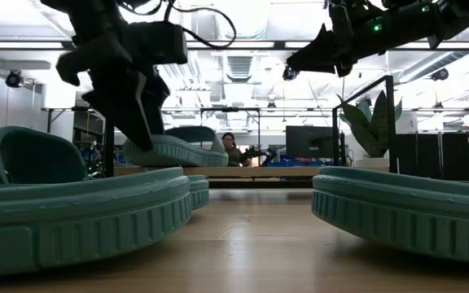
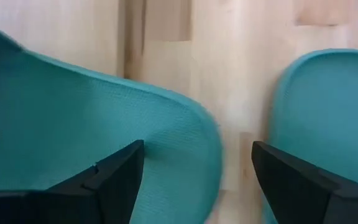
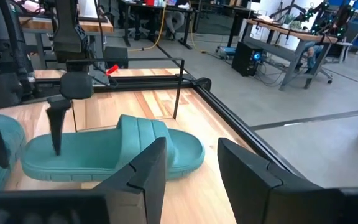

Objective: Pick and place slides into the shelf
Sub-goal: Put the green slipper on the shelf

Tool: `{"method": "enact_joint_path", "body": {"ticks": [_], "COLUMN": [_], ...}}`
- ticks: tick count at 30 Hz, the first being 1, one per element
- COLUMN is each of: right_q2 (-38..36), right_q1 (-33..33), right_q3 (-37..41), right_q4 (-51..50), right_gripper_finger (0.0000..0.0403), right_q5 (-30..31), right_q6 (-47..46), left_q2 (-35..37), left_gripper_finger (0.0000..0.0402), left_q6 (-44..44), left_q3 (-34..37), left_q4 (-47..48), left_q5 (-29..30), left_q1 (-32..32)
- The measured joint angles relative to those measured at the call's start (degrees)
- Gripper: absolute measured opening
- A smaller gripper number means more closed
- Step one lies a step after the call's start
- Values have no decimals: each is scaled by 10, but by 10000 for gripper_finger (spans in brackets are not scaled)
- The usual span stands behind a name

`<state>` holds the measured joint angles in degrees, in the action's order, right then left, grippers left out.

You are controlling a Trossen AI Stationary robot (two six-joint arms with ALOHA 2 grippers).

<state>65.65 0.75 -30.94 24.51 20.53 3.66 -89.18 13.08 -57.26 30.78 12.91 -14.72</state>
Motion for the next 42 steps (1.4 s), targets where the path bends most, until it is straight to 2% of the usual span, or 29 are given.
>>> {"method": "enact_joint_path", "body": {"ticks": [4,10,14,15,17,21,23,30,35,42], "right_q2": [0,0,0,0,0,0,0,0,0,0], "right_q1": [0,0,0,0,0,0,0,0,0,0], "right_q3": [0,0,0,0,0,0,0,0,1,2], "right_q4": [-3,-3,-3,-3,-3,-3,-3,-7,-13,-17], "right_gripper_finger": [135,135,132,132,134,138,139,132,128,133], "right_q5": [0,0,0,0,0,0,0,0,0,0], "right_q6": [0,0,0,0,0,0,0,9,9,9], "left_q2": [11,44,75,82,94,107,107,53,-6,-28], "left_gripper_finger": [279,279,279,279,279,279,279,279,279,279], "left_q6": [1,14,15,13,11,-32,-68,-183,-215,-227], "left_q3": [0,-10,-10,-10,-10,-13,-13,-13,-19,-34], "left_q4": [6,14,17,17,13,11,8,-30,-27,-29], "left_q5": [-7,-61,-60,-47,16,237,287,329,422,376], "left_q1": [0,-1,-1,-1,-2,-1,0,1,2,32]}}
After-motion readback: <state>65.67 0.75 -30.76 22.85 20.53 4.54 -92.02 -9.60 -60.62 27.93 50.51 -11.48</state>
